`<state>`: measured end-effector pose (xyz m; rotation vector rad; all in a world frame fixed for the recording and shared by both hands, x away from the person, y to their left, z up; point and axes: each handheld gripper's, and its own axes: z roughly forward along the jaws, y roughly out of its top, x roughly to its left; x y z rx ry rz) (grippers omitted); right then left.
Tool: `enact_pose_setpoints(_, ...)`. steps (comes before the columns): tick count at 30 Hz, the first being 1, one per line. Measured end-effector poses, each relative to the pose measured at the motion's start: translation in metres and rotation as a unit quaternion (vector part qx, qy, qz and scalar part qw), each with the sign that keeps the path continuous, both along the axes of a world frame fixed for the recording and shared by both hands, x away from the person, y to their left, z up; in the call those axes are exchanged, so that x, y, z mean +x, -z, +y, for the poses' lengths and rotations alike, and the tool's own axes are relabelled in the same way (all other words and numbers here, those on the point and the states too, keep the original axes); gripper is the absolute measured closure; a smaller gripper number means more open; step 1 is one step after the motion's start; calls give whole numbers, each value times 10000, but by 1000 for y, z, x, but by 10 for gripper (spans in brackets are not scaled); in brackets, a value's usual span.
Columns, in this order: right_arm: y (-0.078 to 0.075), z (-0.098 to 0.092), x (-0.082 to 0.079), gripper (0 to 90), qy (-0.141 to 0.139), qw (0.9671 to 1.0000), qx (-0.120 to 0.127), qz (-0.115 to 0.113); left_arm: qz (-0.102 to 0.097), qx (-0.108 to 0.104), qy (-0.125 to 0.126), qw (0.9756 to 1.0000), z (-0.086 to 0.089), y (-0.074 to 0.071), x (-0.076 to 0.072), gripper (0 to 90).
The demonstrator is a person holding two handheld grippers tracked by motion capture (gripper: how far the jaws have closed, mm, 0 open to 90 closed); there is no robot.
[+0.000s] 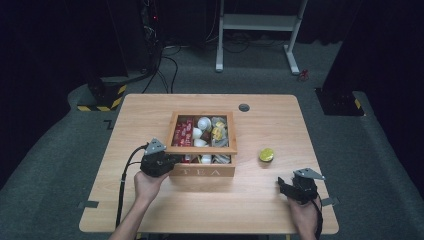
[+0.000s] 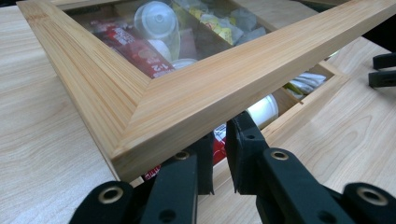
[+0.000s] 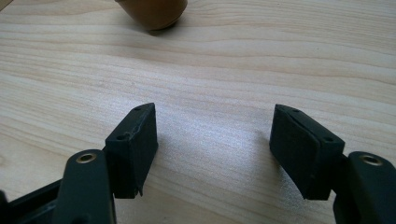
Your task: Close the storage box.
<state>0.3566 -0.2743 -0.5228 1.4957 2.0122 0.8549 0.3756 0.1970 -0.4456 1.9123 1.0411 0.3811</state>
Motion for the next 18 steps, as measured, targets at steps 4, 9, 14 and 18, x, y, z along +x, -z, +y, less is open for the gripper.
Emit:
enact_pose_setpoints(4, 0, 0, 0, 322, 2, 10000, 2, 4, 11, 18, 11, 10000, 0, 2, -1, 808)
enact_pose_setpoints(9, 0, 0, 0, 322, 6, 10000, 3, 3, 23, -2, 9, 10000, 0, 5, -3, 810)
enact_pose_setpoints(14, 0, 0, 0, 322, 1, 10000, 2, 4, 59, -19, -19, 10000, 0, 9, -4, 810)
enact_pose_setpoints(18, 0, 0, 0, 322, 8, 10000, 7, 8, 79, -14, -28, 10000, -1, 10, -5, 809)
